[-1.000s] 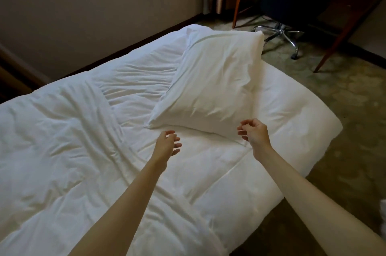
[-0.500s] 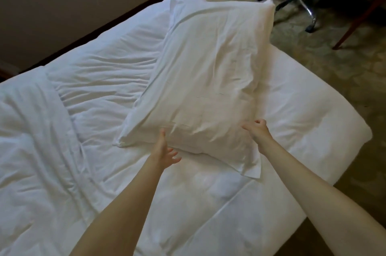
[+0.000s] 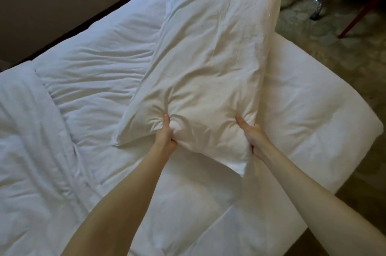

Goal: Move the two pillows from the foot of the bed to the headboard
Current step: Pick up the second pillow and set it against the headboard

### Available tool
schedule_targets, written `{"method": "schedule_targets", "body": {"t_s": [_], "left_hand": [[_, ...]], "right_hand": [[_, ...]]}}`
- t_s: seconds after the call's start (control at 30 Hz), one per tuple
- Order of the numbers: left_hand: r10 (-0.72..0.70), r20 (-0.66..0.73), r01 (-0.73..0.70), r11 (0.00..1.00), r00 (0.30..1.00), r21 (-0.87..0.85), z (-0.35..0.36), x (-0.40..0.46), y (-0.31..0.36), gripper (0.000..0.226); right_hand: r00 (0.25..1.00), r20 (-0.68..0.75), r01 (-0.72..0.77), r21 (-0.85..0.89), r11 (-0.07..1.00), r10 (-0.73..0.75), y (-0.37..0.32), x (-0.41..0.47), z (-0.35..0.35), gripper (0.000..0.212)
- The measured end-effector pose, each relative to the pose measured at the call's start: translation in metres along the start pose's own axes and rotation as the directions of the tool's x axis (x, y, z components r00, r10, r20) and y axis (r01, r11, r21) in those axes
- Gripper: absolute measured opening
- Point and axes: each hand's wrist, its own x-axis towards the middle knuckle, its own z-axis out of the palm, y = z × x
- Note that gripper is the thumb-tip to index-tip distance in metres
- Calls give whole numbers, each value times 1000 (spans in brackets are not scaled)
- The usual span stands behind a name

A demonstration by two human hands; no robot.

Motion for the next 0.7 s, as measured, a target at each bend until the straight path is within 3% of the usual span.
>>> {"method": "schedule_targets", "body": {"t_s": [0.23,0.33,0.6,0.7], "left_hand": [[333,-75,-304,917,940,256,-28,-52,45,54],[388,-137,-333,891,912,308,-56,-87,66,54],[485,-168,-407,842,858,355,-193,-202,73,51],[508,-188,-416,827,841,377,-268,-245,62,44]], "right_hand": [[995,21,94,108,990,-97,-18,-69,36,24],[993,78,84,126,988,-94,-5,-111,54,24],[981,185,65,-33,997,-58,57,-250,106,27],[979,202,64,-184,981,-26,88,-305,132,52]]}}
